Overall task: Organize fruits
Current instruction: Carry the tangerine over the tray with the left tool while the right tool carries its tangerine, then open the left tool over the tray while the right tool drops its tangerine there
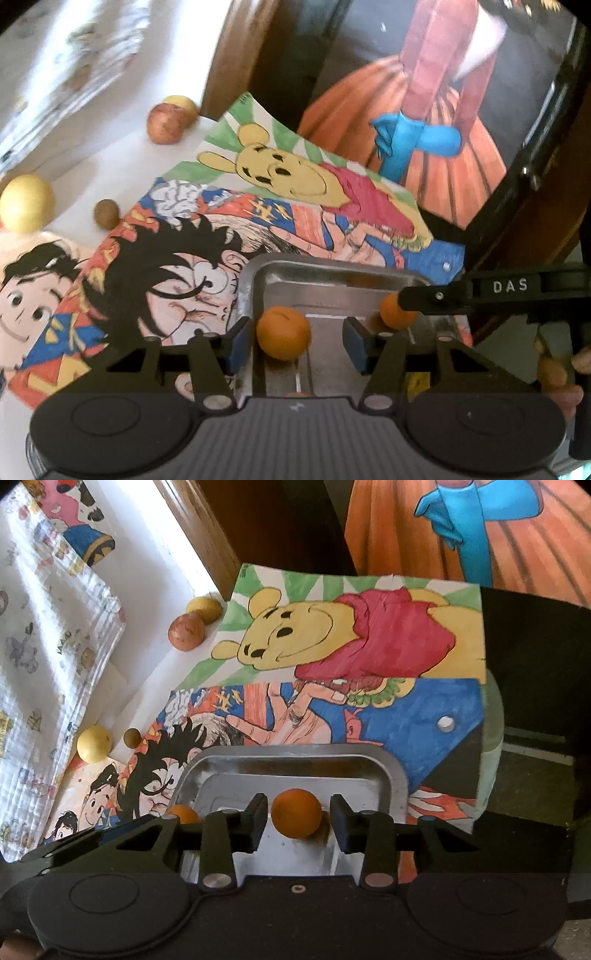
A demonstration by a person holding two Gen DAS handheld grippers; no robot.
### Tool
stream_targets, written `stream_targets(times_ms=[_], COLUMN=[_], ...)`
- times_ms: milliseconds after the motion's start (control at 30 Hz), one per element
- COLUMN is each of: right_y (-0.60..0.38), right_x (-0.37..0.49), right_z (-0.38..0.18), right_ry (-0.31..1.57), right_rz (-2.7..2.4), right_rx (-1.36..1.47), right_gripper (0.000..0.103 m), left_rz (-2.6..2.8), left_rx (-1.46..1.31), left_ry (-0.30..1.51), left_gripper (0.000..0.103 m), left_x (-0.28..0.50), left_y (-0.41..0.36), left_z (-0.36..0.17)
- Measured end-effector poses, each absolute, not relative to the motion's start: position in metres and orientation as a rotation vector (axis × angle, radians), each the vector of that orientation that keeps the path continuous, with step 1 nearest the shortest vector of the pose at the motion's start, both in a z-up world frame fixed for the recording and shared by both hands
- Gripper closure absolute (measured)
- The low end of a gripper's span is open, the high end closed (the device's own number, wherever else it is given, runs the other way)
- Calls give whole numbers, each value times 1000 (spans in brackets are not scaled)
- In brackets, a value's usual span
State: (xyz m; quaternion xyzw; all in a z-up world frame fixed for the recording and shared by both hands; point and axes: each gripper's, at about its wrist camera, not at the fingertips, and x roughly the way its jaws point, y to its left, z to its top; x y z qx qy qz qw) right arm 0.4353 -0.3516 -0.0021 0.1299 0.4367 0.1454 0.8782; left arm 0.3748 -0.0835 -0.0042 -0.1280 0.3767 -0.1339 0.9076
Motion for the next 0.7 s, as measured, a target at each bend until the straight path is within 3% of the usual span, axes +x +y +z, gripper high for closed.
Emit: stream_targets(times_ms=[133,200,400,700], right_y=[-354,-353,-347,-343], right_x=[420,411,383,337], right_z=[10,16,32,46], right_ry=[871,850,794,760], right_rz=[291,285,285,289], right_rx=[244,218,156,104], right_gripper=[51,45,27,10], left_rz=[-237,-207,-106,-37], left_rx=[-336,-352,-334,-255], left_ry=[767,752,713,685], left_gripper=[36,24,3,1], left_x=[361,352,325,281], left_y=[-71,-66,-58,-63], left_z=[0,4,20,37])
